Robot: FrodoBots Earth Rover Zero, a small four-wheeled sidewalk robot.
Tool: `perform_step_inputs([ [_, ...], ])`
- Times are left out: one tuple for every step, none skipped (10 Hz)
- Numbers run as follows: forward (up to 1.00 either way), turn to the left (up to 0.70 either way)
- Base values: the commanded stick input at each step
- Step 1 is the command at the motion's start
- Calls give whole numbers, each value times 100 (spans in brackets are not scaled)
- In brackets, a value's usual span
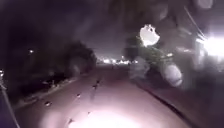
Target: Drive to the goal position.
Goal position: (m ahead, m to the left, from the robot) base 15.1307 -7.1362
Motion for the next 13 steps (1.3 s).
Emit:
perform_step_inputs([
  [50,5],
  [50,1],
  [50,0],
  [50,0],
  [50,0],
  [50,0],
  [50,0],
  [50,0],
  [50,0],
  [50,0],
  [50,0],
  [50,0],
  [50,0],
])
